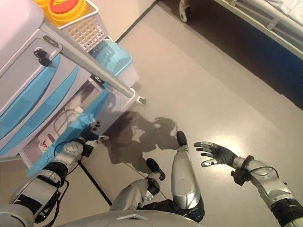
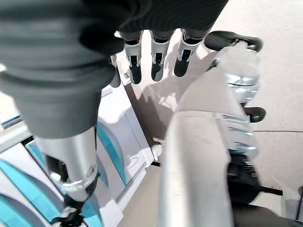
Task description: Open the drawer and pick up the medicine
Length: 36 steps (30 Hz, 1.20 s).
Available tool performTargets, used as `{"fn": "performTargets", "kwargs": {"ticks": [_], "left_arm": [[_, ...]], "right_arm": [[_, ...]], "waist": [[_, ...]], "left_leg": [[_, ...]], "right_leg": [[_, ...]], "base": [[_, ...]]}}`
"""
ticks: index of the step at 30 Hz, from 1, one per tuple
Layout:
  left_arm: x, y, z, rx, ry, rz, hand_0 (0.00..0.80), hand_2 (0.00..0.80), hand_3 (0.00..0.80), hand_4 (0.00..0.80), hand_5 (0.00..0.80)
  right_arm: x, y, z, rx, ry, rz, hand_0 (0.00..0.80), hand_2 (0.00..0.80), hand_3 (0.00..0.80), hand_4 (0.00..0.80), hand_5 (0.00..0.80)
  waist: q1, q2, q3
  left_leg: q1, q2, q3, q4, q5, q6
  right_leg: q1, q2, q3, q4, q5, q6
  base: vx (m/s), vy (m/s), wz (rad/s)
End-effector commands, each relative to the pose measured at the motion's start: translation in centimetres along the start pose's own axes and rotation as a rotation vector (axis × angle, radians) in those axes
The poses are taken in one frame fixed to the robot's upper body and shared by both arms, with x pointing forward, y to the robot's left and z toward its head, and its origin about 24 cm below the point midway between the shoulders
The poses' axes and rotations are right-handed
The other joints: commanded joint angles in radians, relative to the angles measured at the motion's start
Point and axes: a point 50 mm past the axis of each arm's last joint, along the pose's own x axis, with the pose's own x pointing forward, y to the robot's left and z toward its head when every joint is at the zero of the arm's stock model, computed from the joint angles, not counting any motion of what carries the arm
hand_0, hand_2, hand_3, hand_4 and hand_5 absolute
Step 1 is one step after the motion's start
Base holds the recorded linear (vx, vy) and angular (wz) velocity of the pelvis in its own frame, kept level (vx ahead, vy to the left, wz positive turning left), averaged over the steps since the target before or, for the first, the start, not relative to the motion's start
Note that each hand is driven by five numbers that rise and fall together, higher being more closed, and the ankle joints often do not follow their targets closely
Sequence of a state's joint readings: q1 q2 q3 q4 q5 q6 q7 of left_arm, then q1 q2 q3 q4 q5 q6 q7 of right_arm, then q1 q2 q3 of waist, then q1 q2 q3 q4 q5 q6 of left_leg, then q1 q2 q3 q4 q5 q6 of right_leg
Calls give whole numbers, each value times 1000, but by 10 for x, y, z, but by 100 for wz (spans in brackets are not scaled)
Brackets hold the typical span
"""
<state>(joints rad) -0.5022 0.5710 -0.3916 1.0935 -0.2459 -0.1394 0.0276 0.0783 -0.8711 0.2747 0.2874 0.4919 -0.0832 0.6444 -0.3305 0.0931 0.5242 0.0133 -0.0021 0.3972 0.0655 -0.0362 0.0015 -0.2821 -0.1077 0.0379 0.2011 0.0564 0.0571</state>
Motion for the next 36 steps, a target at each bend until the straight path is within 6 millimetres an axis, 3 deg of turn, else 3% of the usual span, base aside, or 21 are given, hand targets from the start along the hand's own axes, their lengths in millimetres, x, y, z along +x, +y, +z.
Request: {"fn": "performTargets", "kwargs": {"ticks": [1, 6, 11, 20, 23, 26, 30, 34, 36], "left_arm": [[-11, 79, -2, -58, 18, 219, 0, 0, 0, 0, 0], [-15, 115, 10, -105, 21, 290, 0, 0, 0, 0, 0], [-23, 141, 10, -100, 67, 346, 0, 0, 0, 0, 0], [-37, 158, -11, -135, 146, 355, 0, 0, 0, 0, 0], [-30, 138, -12, -154, 109, 243, 0, 0, 0, 0, 0], [-21, 103, -8, -181, 42, 75, 0, 0, 0, 0, 0], [-18, 22, -4, -303, -54, -235, 0, 0, 0, 0, 0], [-34, -51, -19, -429, -56, -506, 0, 0, 0, 0, 0], [-44, -76, -27, -501, -31, -592, 0, 0, 0, 0, 0]], "right_arm": [[5, 17, -5, 54, -80, 32, 0, 0, 0, 0, 0], [11, 22, -10, 76, -85, -21, 0, 0, 0, 0, 0], [16, 25, -12, 119, -108, -47, 0, 0, 0, 0, 0], [21, 30, -14, 136, -121, -60, 0, 0, 0, 0, 0], [24, 31, -13, 127, -120, -76, 0, 0, 0, 0, 0], [25, 29, -14, 128, -111, -119, 0, 0, 0, 0, 0], [28, 26, -18, 163, -108, -199, 0, 0, 0, 0, 0], [36, 28, -21, 236, -135, -269, 0, 0, 0, 0, 0], [40, 29, -21, 250, -136, -303, 0, 0, 0, 0, 0]], "waist": [[10, -65, -12], [20, -70, -4], [33, -76, -4], [61, -87, -4], [72, -88, -4], [87, -86, -4], [120, -77, -4], [149, -70, -26], [161, -67, -44]], "left_leg": [[-189, 7, -72, 311, -171, 9], [-253, 8, -86, 346, -174, 16], [-291, 8, -100, 363, -173, 18], [-312, 7, -129, 375, -174, 20], [-304, 5, -137, 364, -171, 21], [-288, 2, -146, 345, -164, 20], [-240, -8, -167, 283, -121, 23], [-163, -13, -200, 197, -88, 15], [-138, -9, -212, 157, -70, 9]], "right_leg": [[-46, -50, -19, 207, -197, 36], [-100, -48, -18, 238, -200, 28], [-123, -46, -22, 242, -195, 26], [-121, -43, -35, 242, -196, 24], [-111, -40, -44, 246, -200, 23], [-92, -37, -55, 241, -202, 22], [-34, -29, -85, 200, -177, 13], [53, -20, -122, 150, -174, 11], [79, -14, -136, 130, -174, 10]], "base": [[-30, 3, -6], [-23, -6, 5], [-5, -31, 5], [0, -48, 7], [-25, -74, 5], [-42, -88, 10], [-88, -141, 10], [-22, -165, 21], [-26, -185, 14]]}}
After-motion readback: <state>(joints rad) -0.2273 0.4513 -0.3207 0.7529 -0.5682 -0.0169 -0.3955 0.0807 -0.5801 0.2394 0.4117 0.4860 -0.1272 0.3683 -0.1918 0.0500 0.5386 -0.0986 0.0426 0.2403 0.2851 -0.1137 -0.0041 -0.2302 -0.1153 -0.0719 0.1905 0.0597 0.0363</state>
